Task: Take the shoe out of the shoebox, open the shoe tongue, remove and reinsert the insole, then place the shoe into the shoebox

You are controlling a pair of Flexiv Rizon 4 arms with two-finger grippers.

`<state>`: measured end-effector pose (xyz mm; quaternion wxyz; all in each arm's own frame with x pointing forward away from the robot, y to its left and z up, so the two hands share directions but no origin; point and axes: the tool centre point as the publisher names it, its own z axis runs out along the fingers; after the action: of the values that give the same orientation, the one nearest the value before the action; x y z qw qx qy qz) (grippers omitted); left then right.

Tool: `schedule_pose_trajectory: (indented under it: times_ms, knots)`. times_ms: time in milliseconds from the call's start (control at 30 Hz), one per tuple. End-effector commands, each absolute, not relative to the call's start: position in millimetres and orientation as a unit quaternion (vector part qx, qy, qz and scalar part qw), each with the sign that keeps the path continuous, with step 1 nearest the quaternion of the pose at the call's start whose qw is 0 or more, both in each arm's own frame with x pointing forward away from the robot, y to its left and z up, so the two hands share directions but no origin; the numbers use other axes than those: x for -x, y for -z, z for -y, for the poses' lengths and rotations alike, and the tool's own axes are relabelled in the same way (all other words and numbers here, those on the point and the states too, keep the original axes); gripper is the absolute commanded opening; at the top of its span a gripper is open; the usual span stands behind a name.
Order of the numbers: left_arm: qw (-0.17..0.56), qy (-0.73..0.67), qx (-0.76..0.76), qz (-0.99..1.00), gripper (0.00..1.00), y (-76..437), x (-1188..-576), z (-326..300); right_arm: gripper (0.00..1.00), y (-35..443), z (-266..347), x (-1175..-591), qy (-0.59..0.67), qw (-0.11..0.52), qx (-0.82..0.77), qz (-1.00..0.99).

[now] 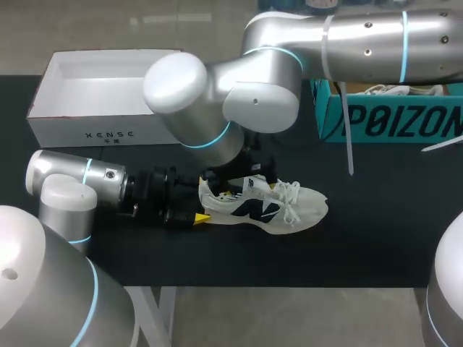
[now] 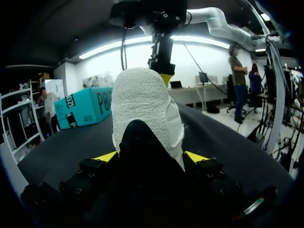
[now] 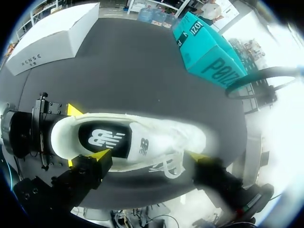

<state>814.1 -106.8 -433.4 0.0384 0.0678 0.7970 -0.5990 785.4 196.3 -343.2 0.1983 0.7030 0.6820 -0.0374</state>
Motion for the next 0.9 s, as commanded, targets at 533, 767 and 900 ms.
schedule_pose_trajectory:
  times_ms: [533,767,900]
  knots:
    - [0.038,0.599,-0.068,-0.797,0.00,435,-814,106,1.00,360,-175,-797,0.019,0.215,-0.808,-0.548]
    - [0.038,0.599,-0.068,-0.797,0.00,435,-814,106,1.00,362,-171,-796,0.023,0.212,-0.810,-0.546]
    - [0.038,0.599,-0.068,-0.797,0.00,435,-814,106,0.38,362,-170,-796,0.024,0.212,-0.810,-0.545]
